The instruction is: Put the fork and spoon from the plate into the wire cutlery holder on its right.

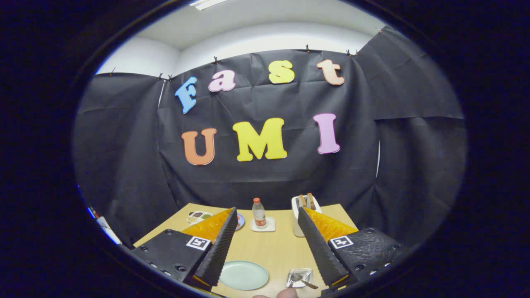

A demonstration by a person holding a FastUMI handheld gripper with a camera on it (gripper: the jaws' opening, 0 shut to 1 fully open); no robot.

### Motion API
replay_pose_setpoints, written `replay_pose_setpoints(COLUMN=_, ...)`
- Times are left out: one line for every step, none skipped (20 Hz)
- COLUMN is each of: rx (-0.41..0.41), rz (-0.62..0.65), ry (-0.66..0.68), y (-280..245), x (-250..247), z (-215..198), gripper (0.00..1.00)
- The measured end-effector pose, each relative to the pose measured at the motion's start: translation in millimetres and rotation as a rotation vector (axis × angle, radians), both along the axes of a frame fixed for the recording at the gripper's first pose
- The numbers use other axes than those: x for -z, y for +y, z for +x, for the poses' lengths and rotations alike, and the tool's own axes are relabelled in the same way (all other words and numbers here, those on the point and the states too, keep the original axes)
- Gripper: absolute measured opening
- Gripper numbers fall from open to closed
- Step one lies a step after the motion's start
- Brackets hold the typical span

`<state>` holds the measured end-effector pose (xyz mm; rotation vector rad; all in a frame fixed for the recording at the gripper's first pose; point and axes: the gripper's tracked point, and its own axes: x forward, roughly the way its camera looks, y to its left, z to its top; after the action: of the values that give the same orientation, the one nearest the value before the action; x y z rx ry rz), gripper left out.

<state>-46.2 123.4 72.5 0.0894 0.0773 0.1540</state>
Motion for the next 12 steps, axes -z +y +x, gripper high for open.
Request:
replay_pose_setpoints(rx=0.002, rz=-0.004, ry=-0.014, y=-1.2, x=0.7, z=-6.8, gripper=0.89)
replay_pose_setpoints(rx=0.01, rz=-0.013, ry=-0.03, y=-4.1, x=0.9, z=-12.3, gripper=0.89)
replay_pose_setpoints(rx=0.018, rz=-0.019, ry=-0.047, y=-6.5, x=-1.1, z=-15.8, gripper=0.89)
replay_pose_setpoints(rx=0.023, rz=-0.027, ry=-0.068, y=-5.2, x=-4.2, z=-19.7, gripper=0.89)
replay_pose_setpoints(rx=0.025, rz=-0.03, ry=-0.083, y=-4.0, x=-5.9, z=-22.2, gripper=0.89)
replay_pose_setpoints(rx=0.02, rz=-0.03, ry=-0.09, y=-3.7, x=-5.4, z=-25.6, gripper=0.89)
replay_pose_setpoints(rx=0.019, rz=-0.028, ry=-0.088, y=-3.4, x=-4.6, z=-26.1, gripper=0.89)
replay_pose_setpoints(rx=0.019, rz=-0.027, ry=-0.085, y=-5.7, x=-3.4, z=-24.6, gripper=0.9)
replay_pose_setpoints(rx=0.023, rz=-0.02, ry=-0.081, y=-7.4, x=-3.8, z=-24.0, gripper=0.9)
replay_pose_setpoints(rx=0.029, rz=-0.014, ry=-0.079, y=-8.9, x=-3.3, z=-24.2, gripper=0.9)
replay_pose_setpoints(rx=0.033, rz=-0.009, ry=-0.077, y=-10.6, x=-3.4, z=-23.5, gripper=0.9)
replay_pose_setpoints(rx=0.035, rz=-0.005, ry=-0.074, y=-10.6, x=-2.4, z=-22.8, gripper=0.9)
